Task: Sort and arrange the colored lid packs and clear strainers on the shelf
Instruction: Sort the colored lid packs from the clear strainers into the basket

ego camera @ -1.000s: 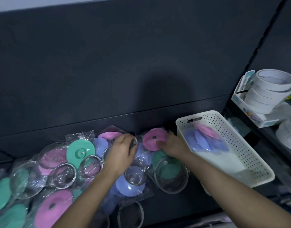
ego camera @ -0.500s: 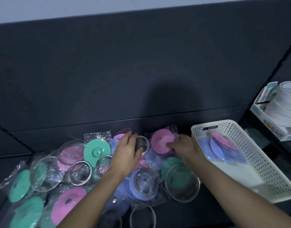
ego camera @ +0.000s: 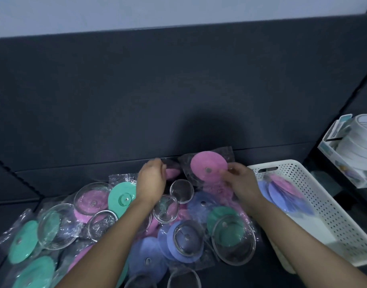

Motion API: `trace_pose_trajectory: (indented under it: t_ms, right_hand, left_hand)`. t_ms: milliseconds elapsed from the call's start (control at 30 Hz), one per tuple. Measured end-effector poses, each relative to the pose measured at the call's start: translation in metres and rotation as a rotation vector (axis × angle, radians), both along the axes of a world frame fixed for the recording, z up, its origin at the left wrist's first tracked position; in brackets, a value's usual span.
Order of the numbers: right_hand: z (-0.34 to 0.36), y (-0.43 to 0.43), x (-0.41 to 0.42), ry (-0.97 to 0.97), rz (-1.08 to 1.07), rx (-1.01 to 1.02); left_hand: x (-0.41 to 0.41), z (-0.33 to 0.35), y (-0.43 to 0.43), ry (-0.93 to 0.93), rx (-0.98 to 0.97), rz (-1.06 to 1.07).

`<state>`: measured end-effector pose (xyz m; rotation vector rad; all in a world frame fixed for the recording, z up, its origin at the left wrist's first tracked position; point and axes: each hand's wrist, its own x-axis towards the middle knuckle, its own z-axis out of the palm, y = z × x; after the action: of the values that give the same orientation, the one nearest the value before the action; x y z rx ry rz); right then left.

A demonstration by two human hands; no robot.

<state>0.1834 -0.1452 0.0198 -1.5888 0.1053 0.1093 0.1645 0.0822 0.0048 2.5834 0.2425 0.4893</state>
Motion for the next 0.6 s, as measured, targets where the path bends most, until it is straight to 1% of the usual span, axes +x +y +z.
trace_pose_trajectory:
  t_ms: [133,233,300,333,367,433,467,533,567,600]
  right_hand:
    - [0.003,0.0,-0.001,0.022,0.074,0.1]
    - [0.008,0.004,-0.005,0.055,0.159,0.061]
    - [0.014,0.009,-0.007,0.061,0.176,0.027]
    - [0.015,0.012,-0.007,0.054,0.172,0.019]
    - [0.016,0.014,-0.006,0.042,0.166,0.008]
    - [0.018,0.017,-0.005,0.016,0.175,-0.032]
    - [0.018,0.018,-0.005,0.008,0.197,-0.05]
    - [0.015,0.02,-0.003,0.005,0.238,-0.082]
    - [0.013,0.019,-0.001,-0.004,0.249,-0.136]
    - [0.009,0.017,0.002,-0.023,0.244,-0.247]
  left_hand:
    - [-0.009,0.028,-0.01,-0.087,-0.289,-0.008]
    - [-0.01,0.036,-0.017,-0.067,-0.576,-0.032]
    - [-0.012,0.035,-0.022,-0.047,-0.812,-0.075]
    - [-0.013,0.034,-0.023,-0.022,-0.879,-0.094]
    - [-0.014,0.033,-0.023,0.018,-0.887,-0.112]
    - [-0.017,0.033,-0.023,0.109,-0.79,-0.102]
    - [-0.018,0.032,-0.023,0.123,-0.747,-0.068]
    - [-0.023,0.032,-0.021,0.097,-0.704,-0.025]
    - [-0.026,0.03,-0.02,0.072,-0.683,-0.011]
    - [-0.028,0.027,-0.018,0.047,-0.66,0.005]
